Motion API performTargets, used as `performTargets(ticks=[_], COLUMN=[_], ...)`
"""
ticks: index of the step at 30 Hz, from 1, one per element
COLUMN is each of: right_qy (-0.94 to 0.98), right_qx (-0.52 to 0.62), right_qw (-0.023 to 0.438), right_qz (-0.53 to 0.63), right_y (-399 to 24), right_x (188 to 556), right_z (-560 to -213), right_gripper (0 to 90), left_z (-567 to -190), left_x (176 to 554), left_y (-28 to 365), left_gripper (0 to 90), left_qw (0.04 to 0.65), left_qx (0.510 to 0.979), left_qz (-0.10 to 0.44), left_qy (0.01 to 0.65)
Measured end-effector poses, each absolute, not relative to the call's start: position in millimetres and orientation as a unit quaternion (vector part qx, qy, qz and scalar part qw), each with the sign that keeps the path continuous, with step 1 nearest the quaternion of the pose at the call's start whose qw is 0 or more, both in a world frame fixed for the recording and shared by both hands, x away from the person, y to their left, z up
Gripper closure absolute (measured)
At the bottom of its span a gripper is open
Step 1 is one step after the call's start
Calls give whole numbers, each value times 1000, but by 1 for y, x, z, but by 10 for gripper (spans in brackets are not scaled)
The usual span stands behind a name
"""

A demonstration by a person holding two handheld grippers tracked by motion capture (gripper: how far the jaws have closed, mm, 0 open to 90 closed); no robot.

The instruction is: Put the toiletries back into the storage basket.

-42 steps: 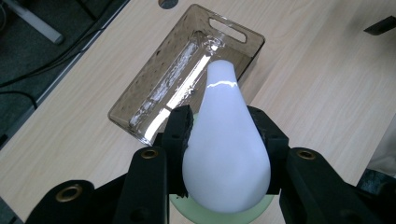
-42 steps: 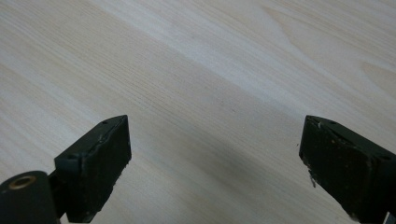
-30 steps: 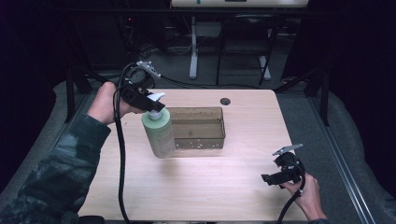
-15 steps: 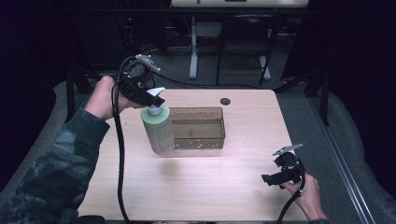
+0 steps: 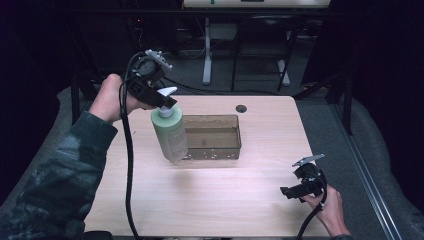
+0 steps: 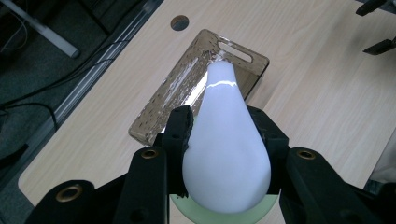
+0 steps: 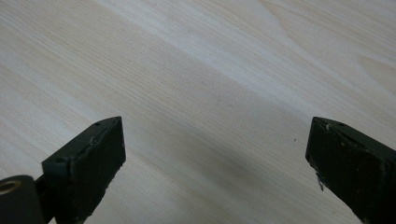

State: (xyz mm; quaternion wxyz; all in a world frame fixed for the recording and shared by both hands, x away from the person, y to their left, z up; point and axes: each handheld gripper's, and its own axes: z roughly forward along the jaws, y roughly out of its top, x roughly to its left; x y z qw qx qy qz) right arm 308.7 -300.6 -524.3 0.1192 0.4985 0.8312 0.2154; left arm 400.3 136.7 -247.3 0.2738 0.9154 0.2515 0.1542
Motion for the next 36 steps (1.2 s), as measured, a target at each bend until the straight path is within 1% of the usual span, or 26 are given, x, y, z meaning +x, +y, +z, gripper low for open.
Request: performTargets(ticks=[13,36], right_qy=[833,830], right_qx=[497,500], right_qw=[124,125], right_qz=[212,213], right_y=[-302,-303], right_x=[309,308], right_z=[-524,-524], right_gripper=[43,43], left_z=[-238,-234], left_x=[409,432], left_y=[131,121], left_gripper=[642,642], left_qw=[272,271], left_qx=[915,908], left_qz=[160,169], left_qy=[253,272])
